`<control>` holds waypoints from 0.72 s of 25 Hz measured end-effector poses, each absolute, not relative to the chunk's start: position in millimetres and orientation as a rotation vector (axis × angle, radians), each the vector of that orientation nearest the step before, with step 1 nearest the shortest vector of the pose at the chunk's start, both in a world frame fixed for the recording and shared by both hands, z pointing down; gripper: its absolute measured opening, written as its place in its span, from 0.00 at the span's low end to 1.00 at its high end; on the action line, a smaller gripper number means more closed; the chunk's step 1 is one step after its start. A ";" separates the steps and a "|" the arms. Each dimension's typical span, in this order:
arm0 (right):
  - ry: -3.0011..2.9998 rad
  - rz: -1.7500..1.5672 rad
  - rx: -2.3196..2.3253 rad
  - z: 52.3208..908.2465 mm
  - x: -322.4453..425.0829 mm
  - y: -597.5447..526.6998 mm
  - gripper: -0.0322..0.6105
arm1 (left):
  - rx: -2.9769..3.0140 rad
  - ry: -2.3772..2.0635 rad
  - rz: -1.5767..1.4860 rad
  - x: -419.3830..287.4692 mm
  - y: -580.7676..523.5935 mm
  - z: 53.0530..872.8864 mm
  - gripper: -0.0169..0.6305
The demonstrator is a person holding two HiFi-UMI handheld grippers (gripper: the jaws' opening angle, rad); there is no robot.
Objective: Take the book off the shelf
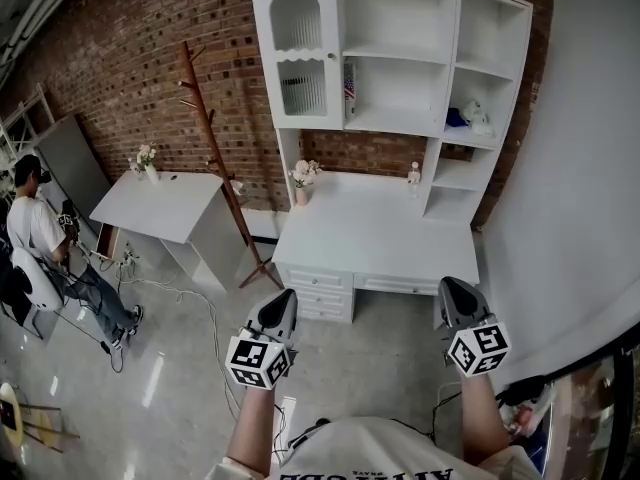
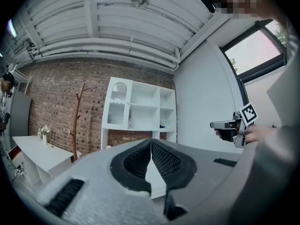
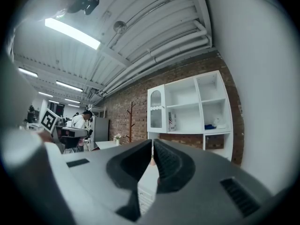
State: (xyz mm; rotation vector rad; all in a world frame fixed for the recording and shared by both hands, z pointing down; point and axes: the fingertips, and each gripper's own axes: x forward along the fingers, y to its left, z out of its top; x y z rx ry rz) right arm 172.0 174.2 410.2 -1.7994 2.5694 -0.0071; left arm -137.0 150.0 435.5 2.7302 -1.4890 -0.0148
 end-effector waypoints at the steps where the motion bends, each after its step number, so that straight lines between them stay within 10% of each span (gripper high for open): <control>1: 2.569 -0.009 -1.800 410.8 173.5 173.6 0.10 | 2.728 -1.491 -0.014 -136.3 150.0 435.8 0.07; 18: 2.658 -0.007 -1.719 425.1 211.3 169.6 0.11 | 2.655 -1.571 -0.008 -93.6 164.4 448.8 0.07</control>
